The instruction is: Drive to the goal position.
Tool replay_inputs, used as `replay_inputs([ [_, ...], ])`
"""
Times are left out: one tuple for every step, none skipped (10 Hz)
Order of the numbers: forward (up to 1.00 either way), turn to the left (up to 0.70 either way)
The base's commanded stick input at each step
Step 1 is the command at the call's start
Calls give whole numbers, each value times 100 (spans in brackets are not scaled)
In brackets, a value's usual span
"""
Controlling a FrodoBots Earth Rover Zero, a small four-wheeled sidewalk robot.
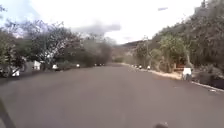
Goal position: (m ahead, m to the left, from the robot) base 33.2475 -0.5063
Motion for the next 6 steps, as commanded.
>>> replay_inputs([
  [100, 0],
  [100, 0],
  [100, 0],
  [100, 0],
  [100, 0],
  [100, 0],
])
